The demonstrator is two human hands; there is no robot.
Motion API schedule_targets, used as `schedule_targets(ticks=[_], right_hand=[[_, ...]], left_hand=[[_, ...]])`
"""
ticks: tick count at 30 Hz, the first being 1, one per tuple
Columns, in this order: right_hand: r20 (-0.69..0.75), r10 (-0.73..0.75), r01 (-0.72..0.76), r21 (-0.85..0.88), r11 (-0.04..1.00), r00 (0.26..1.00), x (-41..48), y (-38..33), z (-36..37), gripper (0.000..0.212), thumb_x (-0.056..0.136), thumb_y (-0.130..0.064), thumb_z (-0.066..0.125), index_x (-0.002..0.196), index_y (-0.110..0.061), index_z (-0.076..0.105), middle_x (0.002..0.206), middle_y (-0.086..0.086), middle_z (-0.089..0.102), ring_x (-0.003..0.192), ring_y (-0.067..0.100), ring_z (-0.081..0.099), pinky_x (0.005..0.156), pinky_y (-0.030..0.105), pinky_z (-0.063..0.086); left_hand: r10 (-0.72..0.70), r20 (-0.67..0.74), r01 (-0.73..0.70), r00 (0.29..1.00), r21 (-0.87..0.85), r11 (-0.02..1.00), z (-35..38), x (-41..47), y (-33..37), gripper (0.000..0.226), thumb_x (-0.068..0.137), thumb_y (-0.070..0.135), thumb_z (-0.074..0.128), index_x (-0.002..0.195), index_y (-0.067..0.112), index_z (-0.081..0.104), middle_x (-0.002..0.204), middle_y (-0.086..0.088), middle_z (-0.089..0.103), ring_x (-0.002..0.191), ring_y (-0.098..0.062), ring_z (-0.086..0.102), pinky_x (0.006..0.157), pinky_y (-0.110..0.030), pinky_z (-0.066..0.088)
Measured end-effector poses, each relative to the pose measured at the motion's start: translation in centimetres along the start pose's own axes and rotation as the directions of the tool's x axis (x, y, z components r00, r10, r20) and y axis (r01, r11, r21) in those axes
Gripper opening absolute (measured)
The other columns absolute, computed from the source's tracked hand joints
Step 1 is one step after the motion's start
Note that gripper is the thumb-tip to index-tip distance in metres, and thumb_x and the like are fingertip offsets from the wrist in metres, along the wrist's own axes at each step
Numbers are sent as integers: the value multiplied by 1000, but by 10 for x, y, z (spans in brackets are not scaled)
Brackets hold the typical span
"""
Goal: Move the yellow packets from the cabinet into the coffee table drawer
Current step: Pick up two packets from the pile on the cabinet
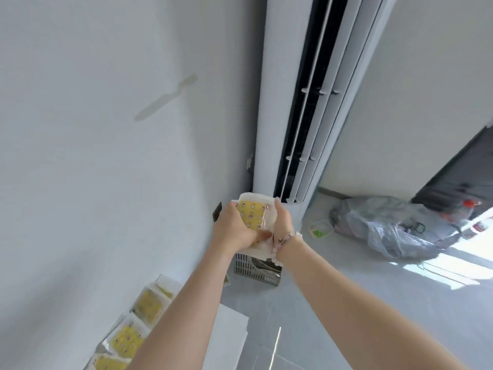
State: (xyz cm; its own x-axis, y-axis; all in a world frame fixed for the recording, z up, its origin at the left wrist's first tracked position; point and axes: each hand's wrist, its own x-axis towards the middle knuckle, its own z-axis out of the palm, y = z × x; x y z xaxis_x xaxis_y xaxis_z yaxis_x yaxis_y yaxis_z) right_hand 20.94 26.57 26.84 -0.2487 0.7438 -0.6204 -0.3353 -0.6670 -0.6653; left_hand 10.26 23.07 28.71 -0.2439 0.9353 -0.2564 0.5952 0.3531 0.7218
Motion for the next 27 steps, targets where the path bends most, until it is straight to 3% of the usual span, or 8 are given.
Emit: schedule_targets(ticks=[2, 8, 13, 17, 20, 23, 25, 27], right_hand=[[-52, -21, 27, 114, 993, 998, -5, -6, -16, 66, 95, -61, 25, 113, -9, 61, 80, 12, 69, 74, 26, 63, 63, 34, 49], [-179, -93, 127, 185, 975, 979, -48, -19, -65, 52, 95, -44, 33, 109, -7, 66, 98, 17, 68, 89, 30, 64, 83, 39, 51], [-197, -74, 111, 187, 976, 978, -90, -7, -107, 48, 97, -37, 31, 115, -4, 61, 87, 14, 68, 80, 27, 62, 71, 34, 48], [-212, -65, 112, 220, 969, 975, -126, 1, -149, 47, 98, -37, 34, 118, -4, 61, 83, 16, 72, 83, 32, 64, 76, 39, 51], [-194, -96, 143, 245, 959, 976, -157, 6, -183, 43, 99, -35, 31, 112, -6, 60, 75, 13, 73, 72, 29, 69, 63, 34, 54], [-205, -184, 236, 266, 935, 961, -190, 1, -209, 40, 97, -33, 37, 109, -5, 64, 88, 15, 73, 74, 28, 72, 66, 35, 59], [-251, -249, 311, 252, 916, 935, -206, -4, -232, 49, 83, -37, 61, 119, -5, 63, 108, 19, 69, 94, 33, 69, 85, 45, 55], [-360, -250, 345, 228, 911, 899, -217, -4, -268, 85, 44, -40, 87, 119, -6, 64, 110, 18, 69, 98, 36, 67, 88, 53, 53]], left_hand=[[45, 15, -45, 999, -22, 999, 12, -1, 15, 88, 59, 37, 87, 129, 16, 38, 106, 8, 49, 90, -10, 47, 75, -22, 38], [46, 114, -17, 992, -242, 970, 48, -7, 48, 51, 64, 22, 87, 102, 12, 55, 94, 4, 62, 82, -10, 60, 61, -17, 45], [-2, 186, 80, 983, -415, 906, 75, -41, 51, 51, 60, 17, 89, 103, 10, 61, 97, -6, 69, 90, -22, 67, 81, -40, 57], [54, 261, 80, 964, -477, 876, 108, -84, 67, 63, 51, 29, 92, 102, 11, 60, 99, -7, 70, 91, -23, 67, 83, -43, 56], [93, 330, 65, 939, -438, 897, 132, -114, 86, 83, 45, 43, 92, 114, 14, 56, 107, -4, 67, 97, -22, 65, 85, -43, 56], [158, 381, 47, 911, -477, 878, 152, -142, 121, 82, 46, 43, 85, 116, 14, 55, 108, -4, 66, 97, -20, 64, 82, -37, 56], [195, 407, 24, 892, -473, 881, 169, -162, 143, 72, 52, 40, 83, 113, 13, 56, 106, -4, 67, 95, -20, 65, 78, -35, 56], [210, 425, 12, 880, -462, 887, 192, -182, 162, 56, 63, 34, 83, 108, 10, 60, 102, -6, 68, 91, -22, 66, 75, -37, 56]])
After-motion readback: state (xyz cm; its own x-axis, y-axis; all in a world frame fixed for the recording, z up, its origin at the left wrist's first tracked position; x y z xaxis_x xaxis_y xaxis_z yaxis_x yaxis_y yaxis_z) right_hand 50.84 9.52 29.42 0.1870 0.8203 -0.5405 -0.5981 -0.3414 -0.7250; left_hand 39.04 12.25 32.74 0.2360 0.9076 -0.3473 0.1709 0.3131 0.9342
